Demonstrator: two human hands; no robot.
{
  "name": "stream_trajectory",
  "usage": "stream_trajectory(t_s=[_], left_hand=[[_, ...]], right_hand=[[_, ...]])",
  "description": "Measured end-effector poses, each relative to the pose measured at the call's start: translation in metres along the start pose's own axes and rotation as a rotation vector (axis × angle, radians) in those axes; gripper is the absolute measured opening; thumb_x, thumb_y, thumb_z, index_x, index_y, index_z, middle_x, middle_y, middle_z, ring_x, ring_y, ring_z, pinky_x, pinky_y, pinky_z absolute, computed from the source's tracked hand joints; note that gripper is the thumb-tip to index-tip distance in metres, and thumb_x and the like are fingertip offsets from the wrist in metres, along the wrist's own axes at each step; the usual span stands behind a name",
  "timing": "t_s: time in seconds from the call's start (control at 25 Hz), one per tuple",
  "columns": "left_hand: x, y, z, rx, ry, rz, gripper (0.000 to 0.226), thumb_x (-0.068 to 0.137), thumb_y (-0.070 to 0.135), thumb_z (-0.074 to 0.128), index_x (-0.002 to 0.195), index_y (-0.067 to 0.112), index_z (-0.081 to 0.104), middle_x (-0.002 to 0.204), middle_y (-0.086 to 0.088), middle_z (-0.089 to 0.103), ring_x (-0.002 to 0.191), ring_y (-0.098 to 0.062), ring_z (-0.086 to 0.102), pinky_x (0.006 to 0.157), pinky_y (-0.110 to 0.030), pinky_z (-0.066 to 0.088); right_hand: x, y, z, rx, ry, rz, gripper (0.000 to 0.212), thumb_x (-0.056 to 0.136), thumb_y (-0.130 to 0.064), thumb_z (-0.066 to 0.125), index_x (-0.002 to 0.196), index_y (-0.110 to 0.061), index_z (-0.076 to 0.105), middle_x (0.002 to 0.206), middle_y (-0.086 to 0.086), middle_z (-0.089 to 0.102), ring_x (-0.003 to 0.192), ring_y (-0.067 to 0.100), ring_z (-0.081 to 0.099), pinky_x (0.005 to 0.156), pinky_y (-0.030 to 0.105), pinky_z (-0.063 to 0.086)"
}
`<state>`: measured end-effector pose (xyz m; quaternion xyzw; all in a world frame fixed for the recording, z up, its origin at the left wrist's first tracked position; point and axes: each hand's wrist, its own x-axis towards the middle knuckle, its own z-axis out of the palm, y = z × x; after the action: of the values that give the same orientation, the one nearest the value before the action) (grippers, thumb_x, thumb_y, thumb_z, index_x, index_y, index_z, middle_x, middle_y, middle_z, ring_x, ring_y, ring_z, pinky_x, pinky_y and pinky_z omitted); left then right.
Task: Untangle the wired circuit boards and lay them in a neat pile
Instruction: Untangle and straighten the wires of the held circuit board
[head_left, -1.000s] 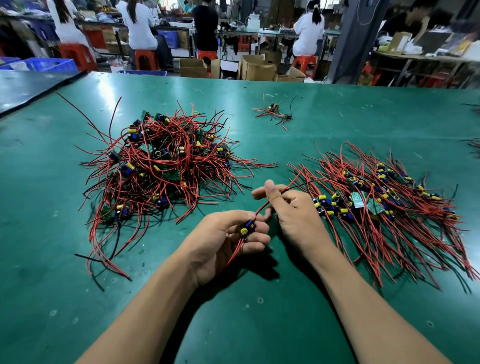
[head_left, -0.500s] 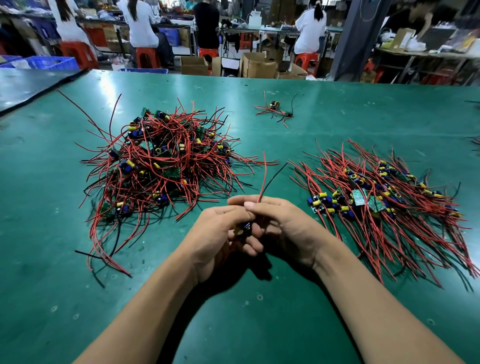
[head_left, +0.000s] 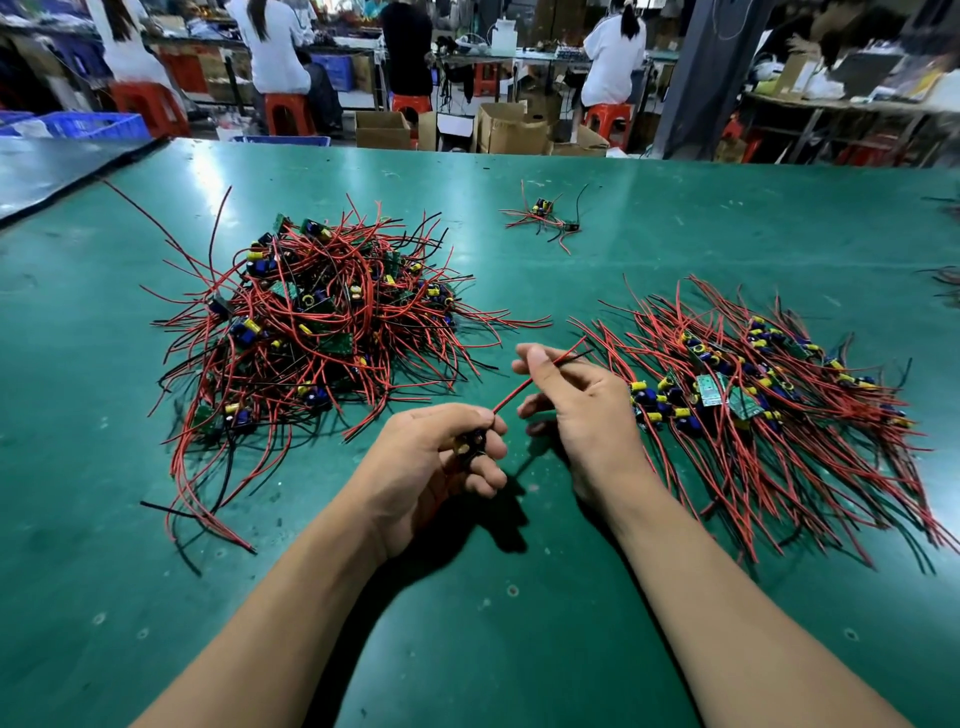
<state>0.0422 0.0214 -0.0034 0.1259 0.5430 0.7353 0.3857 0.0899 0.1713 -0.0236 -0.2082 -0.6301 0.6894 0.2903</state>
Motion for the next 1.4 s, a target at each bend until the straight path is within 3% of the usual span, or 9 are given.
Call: stream_trajectory(t_s=[0.16, 0.32, 0.52, 0.64, 0.8, 0.96, 1.12, 1.24, 1.4], left_hand=[[0.001, -0.001, 0.000, 0.024, -0.007, 0.007, 0.016, 0.090, 0.006, 0.056, 0.081, -0.001, 0.066, 0.062, -0.009, 0.061, 0.045, -0.019, 0.057, 0.042, -0.022, 0.047], [0.002, -0.003, 0.000, 0.020, 0.006, 0.025, 0.015, 0.090, 0.005, 0.057, 0.080, -0.003, 0.066, 0.062, -0.013, 0.061, 0.045, -0.022, 0.058, 0.042, -0.023, 0.047], [0.002, -0.011, 0.003, 0.133, 0.040, 0.117, 0.013, 0.094, 0.006, 0.059, 0.086, -0.001, 0.067, 0.060, -0.015, 0.063, 0.044, -0.023, 0.059, 0.042, -0.024, 0.049], [0.003, -0.016, 0.005, 0.212, 0.042, 0.186, 0.015, 0.096, 0.008, 0.058, 0.090, 0.002, 0.070, 0.060, -0.014, 0.062, 0.044, -0.024, 0.059, 0.042, -0.025, 0.049], [0.004, -0.017, 0.003, 0.273, 0.062, 0.226, 0.017, 0.095, 0.008, 0.058, 0.087, 0.002, 0.072, 0.058, -0.013, 0.061, 0.043, -0.023, 0.058, 0.041, -0.023, 0.046], [0.003, -0.014, -0.002, 0.228, 0.047, 0.173, 0.017, 0.093, 0.006, 0.060, 0.081, 0.002, 0.073, 0.056, -0.013, 0.061, 0.040, -0.022, 0.055, 0.041, -0.023, 0.045], [0.000, -0.013, -0.004, 0.267, -0.001, 0.158, 0.016, 0.091, 0.006, 0.063, 0.079, 0.000, 0.071, 0.056, -0.014, 0.061, 0.040, -0.022, 0.055, 0.043, -0.023, 0.046], [-0.001, -0.013, -0.004, 0.296, -0.018, 0.145, 0.014, 0.090, 0.006, 0.063, 0.081, -0.003, 0.069, 0.057, -0.015, 0.062, 0.040, -0.023, 0.055, 0.043, -0.023, 0.046], [-0.002, -0.011, -0.006, 0.296, -0.040, 0.106, 0.013, 0.091, 0.006, 0.063, 0.084, -0.003, 0.070, 0.057, -0.014, 0.062, 0.040, -0.022, 0.056, 0.044, -0.025, 0.045]], right_hand=[[0.005, -0.001, -0.001, 0.019, 0.190, -0.045, 0.017, 0.100, -0.026, 0.061, 0.091, -0.019, 0.074, 0.085, -0.007, 0.075, 0.043, 0.008, 0.055, 0.043, 0.020, 0.043], [0.001, -0.004, 0.003, 0.094, 0.177, 0.034, 0.033, 0.105, -0.033, 0.050, 0.086, -0.016, 0.071, 0.075, -0.004, 0.073, 0.041, 0.009, 0.053, 0.042, 0.018, 0.042], [-0.007, -0.012, 0.003, 0.225, -0.063, 0.244, 0.031, 0.100, -0.036, 0.055, 0.089, -0.013, 0.072, 0.077, 0.000, 0.071, 0.053, 0.007, 0.058, 0.051, 0.019, 0.049], [-0.021, -0.012, 0.010, 0.218, -0.349, 0.355, 0.030, 0.085, -0.033, 0.070, 0.099, -0.007, 0.070, 0.071, 0.010, 0.061, 0.042, 0.015, 0.051, 0.040, 0.024, 0.044], [-0.024, -0.010, 0.012, 0.159, -0.437, 0.373, 0.022, 0.097, -0.024, 0.061, 0.103, -0.006, 0.071, 0.063, 0.013, 0.053, 0.038, 0.019, 0.045, 0.037, 0.023, 0.039], [-0.018, -0.011, 0.007, 0.108, -0.351, 0.340, 0.026, 0.100, -0.027, 0.060, 0.096, -0.005, 0.072, 0.061, 0.011, 0.063, 0.044, 0.022, 0.054, 0.044, 0.027, 0.047], [-0.004, -0.010, -0.001, 0.012, -0.133, 0.260, 0.027, 0.103, -0.023, 0.056, 0.087, -0.009, 0.073, 0.089, 0.005, 0.072, 0.057, 0.011, 0.062, 0.052, 0.026, 0.052], [0.001, -0.010, -0.005, -0.072, -0.053, 0.217, 0.027, 0.106, -0.020, 0.050, 0.091, -0.010, 0.070, 0.096, 0.006, 0.068, 0.051, 0.005, 0.059, 0.044, 0.022, 0.050], [0.002, -0.014, -0.009, -0.030, -0.034, 0.254, 0.039, 0.108, -0.029, 0.044, 0.083, -0.010, 0.066, 0.075, 0.003, 0.067, 0.042, 0.007, 0.052, 0.040, 0.023, 0.046]])
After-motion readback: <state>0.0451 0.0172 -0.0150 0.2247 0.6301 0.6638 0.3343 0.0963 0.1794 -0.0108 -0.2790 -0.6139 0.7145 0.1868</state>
